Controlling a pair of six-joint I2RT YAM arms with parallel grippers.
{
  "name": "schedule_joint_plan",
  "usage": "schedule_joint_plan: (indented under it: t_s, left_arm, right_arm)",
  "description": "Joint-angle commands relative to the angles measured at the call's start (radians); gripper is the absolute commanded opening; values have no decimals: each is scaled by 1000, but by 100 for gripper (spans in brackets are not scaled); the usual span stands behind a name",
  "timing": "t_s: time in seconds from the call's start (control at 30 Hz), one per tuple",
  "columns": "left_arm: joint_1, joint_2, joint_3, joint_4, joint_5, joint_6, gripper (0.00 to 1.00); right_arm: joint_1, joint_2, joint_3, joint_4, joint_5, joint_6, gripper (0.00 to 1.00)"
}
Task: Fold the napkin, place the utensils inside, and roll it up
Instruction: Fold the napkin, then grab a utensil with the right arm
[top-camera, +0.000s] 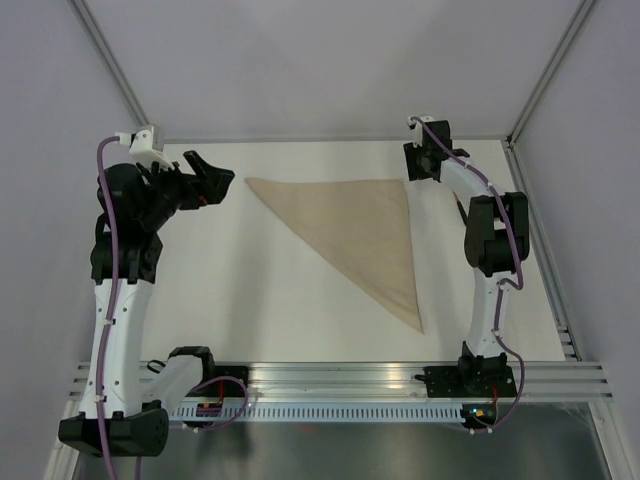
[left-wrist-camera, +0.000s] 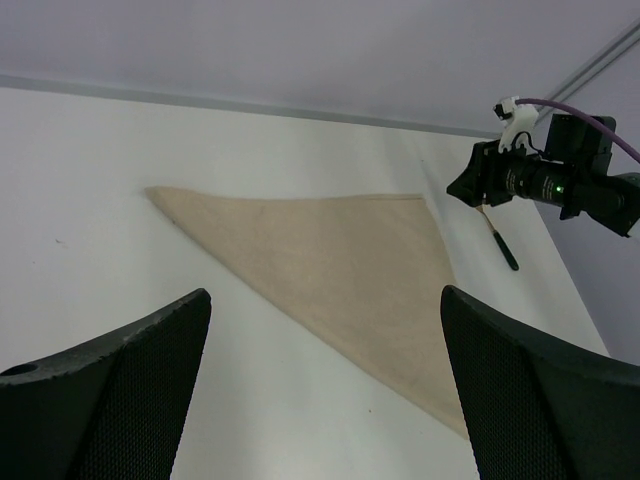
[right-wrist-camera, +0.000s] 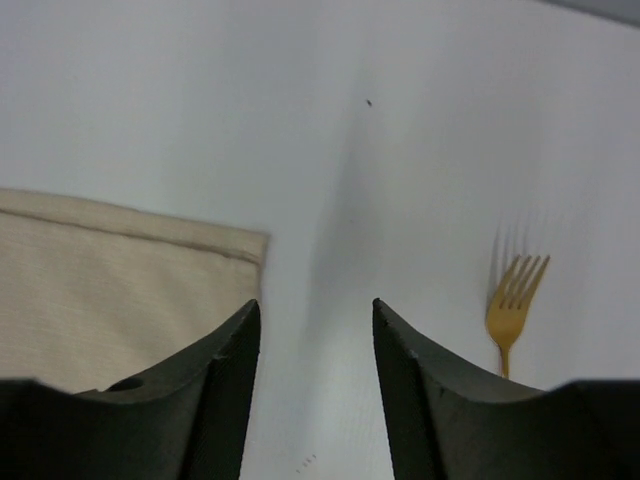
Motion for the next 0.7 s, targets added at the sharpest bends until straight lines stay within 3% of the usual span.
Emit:
schedule_joint_plan:
  t_s: [0.0, 0.17, 0.33, 0.67]
  left_arm:
    - [1, -42, -38, 88, 66, -41, 100]
    - [1, -73, -88, 108, 119, -55, 100]
    - [3, -92, -107, 116, 124, -52, 100]
    - [1, -82, -105, 116, 126, -47, 100]
  right_arm:
    - [-87, -109, -65, -85, -48, 24, 51]
    - [-226, -178, -198, -91, -114, -34, 51]
    - [-304, -148, -201, -117, -181, -77, 52]
    - [-325, -100, -171, -148, -238, -103, 51]
